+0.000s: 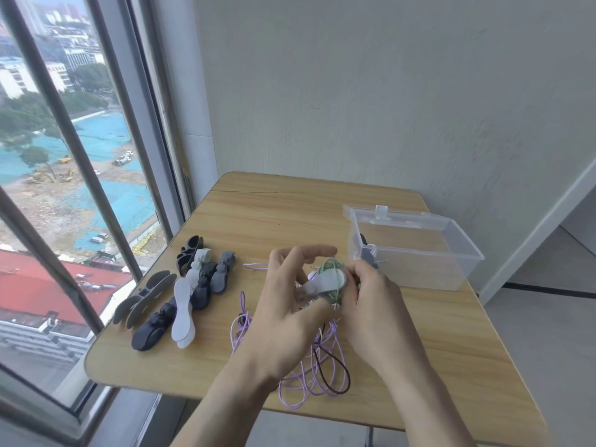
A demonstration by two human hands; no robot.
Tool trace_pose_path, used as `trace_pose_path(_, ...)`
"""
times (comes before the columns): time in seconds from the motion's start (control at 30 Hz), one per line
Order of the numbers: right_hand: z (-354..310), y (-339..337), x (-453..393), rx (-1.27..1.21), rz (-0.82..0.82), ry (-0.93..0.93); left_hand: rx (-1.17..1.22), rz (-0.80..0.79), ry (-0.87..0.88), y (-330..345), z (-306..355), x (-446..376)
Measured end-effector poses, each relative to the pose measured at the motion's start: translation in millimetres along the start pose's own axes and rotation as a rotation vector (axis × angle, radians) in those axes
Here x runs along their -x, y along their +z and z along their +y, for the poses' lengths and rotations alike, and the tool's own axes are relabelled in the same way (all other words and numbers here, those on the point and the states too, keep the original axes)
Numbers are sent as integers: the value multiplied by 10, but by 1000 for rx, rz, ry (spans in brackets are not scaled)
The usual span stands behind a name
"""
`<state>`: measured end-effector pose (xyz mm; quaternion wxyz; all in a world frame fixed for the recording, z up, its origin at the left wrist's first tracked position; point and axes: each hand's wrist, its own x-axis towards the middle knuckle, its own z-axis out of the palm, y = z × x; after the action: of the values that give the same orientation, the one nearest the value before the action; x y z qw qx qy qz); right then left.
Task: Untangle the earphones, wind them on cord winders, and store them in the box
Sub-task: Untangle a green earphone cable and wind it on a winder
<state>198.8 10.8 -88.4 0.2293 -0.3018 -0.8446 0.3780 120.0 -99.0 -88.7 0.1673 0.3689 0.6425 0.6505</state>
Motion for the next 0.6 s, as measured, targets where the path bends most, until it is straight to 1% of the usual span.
trace_pose_path(0.07, -13, -19, 9, -71, -21, 15, -74, 16, 45, 3, 12, -5)
trace_pose_path(0.17, -7, -50, 5, -140, -79, 49, -175, 38, 63, -7, 2, -21)
trace_pose_path(0.27, 15, -54, -2, -124, -114, 81, -136, 69, 41, -5, -9, -42)
trace_pose_path(0.33, 12, -48, -4, -172, -118, 107, -126, 93, 15, -15, -12, -54)
trace_pose_path(0.4, 5, -42, -4, -329, -132, 151, -127, 98, 14, -32, -1, -55)
trace_pose_path(0.5, -15, -33, 9, -571, -200, 213, -91, 124, 12, -67, 51, -60)
trace_pose_path(0.6, -35, 1, 30, -714, -283, 234, -44, 116, 17, -100, 104, -76)
